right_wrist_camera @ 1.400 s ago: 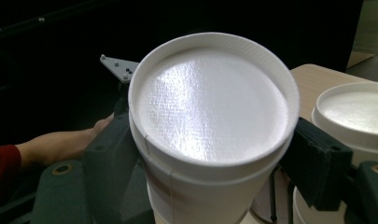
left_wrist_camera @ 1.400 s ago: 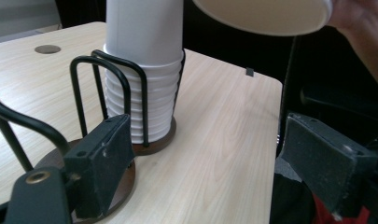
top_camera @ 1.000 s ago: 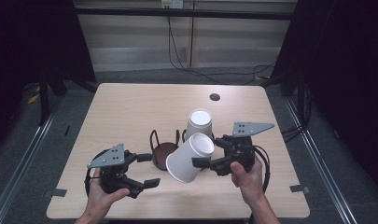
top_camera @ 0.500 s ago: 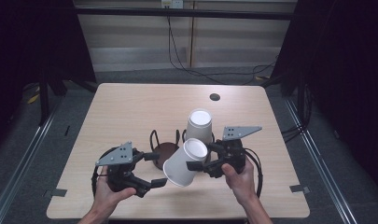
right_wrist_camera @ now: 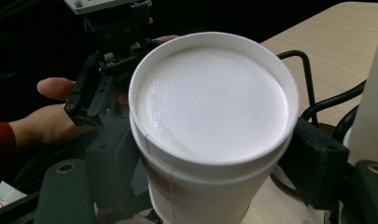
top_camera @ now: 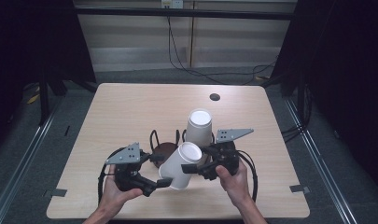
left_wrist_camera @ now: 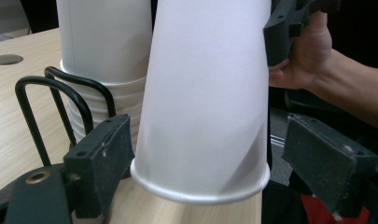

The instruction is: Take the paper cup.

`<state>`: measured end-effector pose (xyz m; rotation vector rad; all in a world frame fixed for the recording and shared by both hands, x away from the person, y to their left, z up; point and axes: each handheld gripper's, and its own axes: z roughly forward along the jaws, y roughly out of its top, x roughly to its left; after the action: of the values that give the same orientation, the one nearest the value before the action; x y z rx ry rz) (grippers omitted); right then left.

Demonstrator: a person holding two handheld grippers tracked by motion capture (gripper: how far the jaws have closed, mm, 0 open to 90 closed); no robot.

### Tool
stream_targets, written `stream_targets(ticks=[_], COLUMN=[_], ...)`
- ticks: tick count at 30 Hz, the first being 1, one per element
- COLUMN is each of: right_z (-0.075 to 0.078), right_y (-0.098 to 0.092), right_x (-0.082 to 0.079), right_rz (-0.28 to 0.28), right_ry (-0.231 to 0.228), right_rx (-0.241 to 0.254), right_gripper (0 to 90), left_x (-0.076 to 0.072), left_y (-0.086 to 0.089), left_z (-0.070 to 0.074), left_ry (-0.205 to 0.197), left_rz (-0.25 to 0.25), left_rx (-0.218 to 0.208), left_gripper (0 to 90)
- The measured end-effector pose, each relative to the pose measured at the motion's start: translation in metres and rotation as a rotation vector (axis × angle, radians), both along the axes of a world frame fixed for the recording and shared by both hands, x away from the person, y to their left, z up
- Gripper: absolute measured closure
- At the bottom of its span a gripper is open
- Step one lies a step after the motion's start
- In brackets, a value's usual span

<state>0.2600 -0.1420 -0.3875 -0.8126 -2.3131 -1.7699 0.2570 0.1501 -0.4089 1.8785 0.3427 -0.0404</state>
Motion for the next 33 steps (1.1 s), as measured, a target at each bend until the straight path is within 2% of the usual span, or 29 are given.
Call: stream_targets(ticks=[3,6,7,10,13,24,29,33], right_z=[-0.002,-0.003,-0.004,-0.005,-0.007,-0.01,-0.009,-0.01], right_y=[0.003,0.005,0.007,0.008,0.011,0.013,0.014,0.014], right_x=[0.0,0.0,0.0,0.0,-0.001,-0.001,-0.002,-0.002], right_rz=[0.001,0.004,0.008,0.011,0.019,0.019,0.019,0.023], right_ry=[0.004,0.007,0.008,0.01,0.019,0.029,0.024,0.025], right_rx=[-0.005,-0.006,-0.004,-0.008,-0.005,-0.002,0.001,0.0], right_gripper=[25.7,25.7,25.8,25.8,25.8,25.7,25.7,25.4], left_x=[0.002,0.002,0.003,0.003,0.001,0.002,0.003,0.003], left_y=[-0.003,-0.006,-0.009,-0.012,-0.018,-0.034,-0.034,-0.033], left_z=[-0.004,-0.006,-0.008,-0.008,-0.009,-0.021,-0.021,-0.018], left_ry=[0.013,0.027,0.031,0.039,0.023,0.056,0.054,0.039], left_rz=[-0.005,-0.001,-0.002,-0.004,-0.004,-0.029,-0.043,-0.049], left_rx=[0.017,0.016,0.034,0.028,0.06,0.14,0.13,0.161], left_gripper=[15.8,15.7,15.4,14.5,12.9,8.4,10.2,14.1])
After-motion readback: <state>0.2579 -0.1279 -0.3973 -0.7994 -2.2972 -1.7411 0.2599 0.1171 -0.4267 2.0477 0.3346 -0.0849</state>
